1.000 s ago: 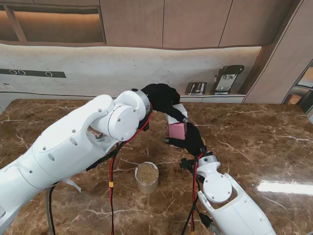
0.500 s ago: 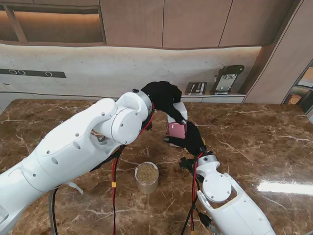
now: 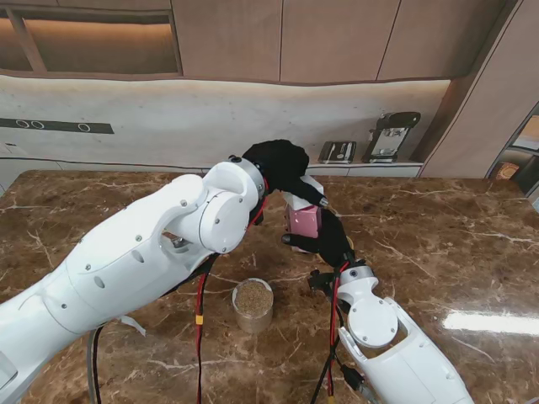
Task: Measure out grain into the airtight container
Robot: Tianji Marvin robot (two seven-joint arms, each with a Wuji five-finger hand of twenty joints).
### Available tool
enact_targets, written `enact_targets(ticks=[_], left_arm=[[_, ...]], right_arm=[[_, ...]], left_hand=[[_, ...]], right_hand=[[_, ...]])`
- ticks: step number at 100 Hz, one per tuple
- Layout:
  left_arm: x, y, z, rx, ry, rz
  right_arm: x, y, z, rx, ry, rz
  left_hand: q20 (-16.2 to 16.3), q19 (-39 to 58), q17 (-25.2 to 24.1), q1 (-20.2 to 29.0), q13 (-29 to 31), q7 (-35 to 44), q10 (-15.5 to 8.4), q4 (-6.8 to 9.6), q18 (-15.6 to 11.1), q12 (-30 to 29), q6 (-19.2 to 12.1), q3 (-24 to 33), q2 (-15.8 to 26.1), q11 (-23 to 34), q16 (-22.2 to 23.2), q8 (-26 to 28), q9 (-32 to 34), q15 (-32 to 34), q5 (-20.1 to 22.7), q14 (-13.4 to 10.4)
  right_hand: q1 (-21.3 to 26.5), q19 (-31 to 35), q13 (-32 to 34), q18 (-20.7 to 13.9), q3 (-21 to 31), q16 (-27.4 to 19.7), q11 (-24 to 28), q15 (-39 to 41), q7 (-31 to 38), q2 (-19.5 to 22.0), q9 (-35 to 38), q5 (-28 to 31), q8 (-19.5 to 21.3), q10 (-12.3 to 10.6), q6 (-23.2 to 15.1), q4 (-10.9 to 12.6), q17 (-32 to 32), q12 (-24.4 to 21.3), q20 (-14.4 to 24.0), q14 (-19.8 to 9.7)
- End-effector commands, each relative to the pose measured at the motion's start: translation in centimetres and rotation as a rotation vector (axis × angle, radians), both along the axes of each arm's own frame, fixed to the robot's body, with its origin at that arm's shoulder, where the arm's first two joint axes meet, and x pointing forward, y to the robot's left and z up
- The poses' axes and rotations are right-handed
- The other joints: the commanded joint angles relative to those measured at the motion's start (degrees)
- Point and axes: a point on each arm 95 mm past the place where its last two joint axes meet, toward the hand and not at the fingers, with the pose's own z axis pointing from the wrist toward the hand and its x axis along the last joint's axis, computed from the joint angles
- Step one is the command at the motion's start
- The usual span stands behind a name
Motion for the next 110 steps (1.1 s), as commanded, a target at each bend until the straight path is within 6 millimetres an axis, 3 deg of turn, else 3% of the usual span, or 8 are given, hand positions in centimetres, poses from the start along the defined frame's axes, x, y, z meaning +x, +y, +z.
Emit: enact_targets(ticks=[1, 15, 34, 60, 96, 103, 108, 110], left_arm=[[0.3, 0.3, 0.1, 0.006, -0.002, 0.010], [0.2, 0.6, 0.2, 0.003, 0.020, 0.000], [0.0, 1.2, 0.1, -0.030, 0.059, -0.009], [-0.1, 2.1, 0.7, -0.103, 0.079, -0.011], [-0.3, 3.8, 1.6, -0.192, 0.139, -0.049], [-0.3, 4.4, 1.8, -0.221, 0.146, -0.054], [-0.3, 4.8, 1.9, -0.243, 0.156, -0.061], [-0.3, 4.9, 2.0, -0.254, 0.162, -0.067]], right_arm=[[-0.3, 0.4, -0.1, 0.005, 0.009, 0.015], [-0.3, 0.4, -0.1, 0.006, 0.008, 0.012], [-0.3, 0.3, 0.0, 0.008, 0.008, 0.006], [-0.3, 0.2, 0.0, 0.012, 0.003, 0.009], [0.0, 0.3, -0.5, 0.056, -0.017, 0.066], [0.1, 0.3, -0.6, 0.067, -0.015, 0.071], [0.1, 0.3, -0.7, 0.071, -0.016, 0.073], [0.1, 0.3, -0.7, 0.071, -0.016, 0.074]], left_hand=[[-0.9, 4.3, 0.7, 5.5, 3.0, 5.3, -7.6, 3.72, 0.2, 0.1, -8.5, 5.8, 12.5, 7.7, -1.2, 5.0, 8.1, 2.2, 5.5, 0.3], [-0.5, 2.0, -2.5, 4.5, 0.9, -1.7, -6.1, 5.62, 0.4, 0.7, -9.8, -7.3, 14.7, -1.8, 1.3, 5.2, 8.1, -3.1, 1.2, 1.3], [2.9, -6.7, -12.3, 6.8, -10.3, -15.8, -3.4, 8.36, 1.8, 4.2, -10.4, -25.4, 20.2, -8.7, 5.0, 0.4, -3.3, -11.0, -6.9, 4.0], [1.6, -15.2, -19.7, 6.1, -23.7, -24.3, -1.5, 9.11, 2.3, 2.3, -11.7, -27.9, 22.7, -15.8, 3.2, -2.2, -16.9, -18.5, -11.6, 4.1], [1.2, -23.6, -26.6, 8.3, -33.9, -36.3, -2.1, 9.80, 3.1, -1.1, -12.7, -27.3, 22.1, -24.0, 1.2, -8.1, -32.5, -26.9, -17.3, 3.0], [1.7, -26.3, -28.3, 12.4, -36.6, -38.2, -1.8, 11.15, 3.9, -2.1, -12.2, -24.4, 21.4, -26.1, 0.4, -8.7, -36.0, -29.3, -16.9, 3.0], [2.7, -29.4, -29.7, 3.5, -38.6, -39.6, -2.3, 13.98, 4.4, -3.1, -12.3, 5.1, 15.8, -27.7, -0.6, -8.7, -38.1, -31.3, -17.0, 2.7], [2.4, -30.6, -30.6, 0.0, -39.4, -40.0, -2.9, 16.93, 4.8, -3.6, -12.0, 18.0, 14.5, -28.4, -1.3, -8.9, -38.8, -32.4, -16.9, 2.3]], right_hand=[[9.6, -0.2, 2.8, -4.0, 13.0, -0.7, 10.6, 1.7, 9.5, 20.6, 6.5, 6.8, 0.3, -6.4, -12.9, -0.5, 0.4, 1.0, 1.0, -6.8], [9.6, -0.2, 2.8, -4.0, 13.1, -0.7, 10.6, 1.7, 9.5, 20.6, 6.4, 6.8, 0.3, -6.3, -12.8, -0.5, 0.4, 1.0, 1.0, -6.8], [9.5, -0.1, 2.8, -4.0, 13.1, -0.7, 10.6, 1.7, 9.5, 20.6, 6.4, 6.8, 0.3, -6.4, -12.8, -0.5, 0.4, 1.0, 1.0, -6.8], [9.8, -0.1, 2.7, -4.0, 13.1, -0.7, 10.6, 1.7, 9.5, 20.6, 6.4, 6.8, 0.3, -6.5, -12.9, -0.5, 0.4, 0.9, 1.0, -6.8], [10.7, -0.8, 1.7, -4.1, 12.9, -0.9, 10.2, 1.0, 9.4, 21.1, 5.8, 6.7, 0.4, -7.0, -14.0, -0.3, -0.7, 0.8, 0.8, -7.2], [10.9, -1.0, 1.3, -4.0, 12.9, -1.0, 10.0, 0.7, 9.4, 21.1, 5.7, 6.7, 0.4, -7.1, -14.0, -0.2, -1.0, 0.8, 0.7, -7.1], [10.9, -1.1, 1.2, -4.0, 12.9, -1.0, 10.0, 0.6, 9.4, 21.1, 5.7, 6.7, 0.4, -7.2, -14.1, -0.2, -1.2, 0.8, 0.7, -7.2], [11.0, -1.1, 1.2, -3.9, 12.9, -1.0, 10.0, 0.5, 9.4, 21.1, 5.7, 6.7, 0.5, -7.2, -14.1, -0.2, -1.2, 0.9, 0.7, -7.2]])
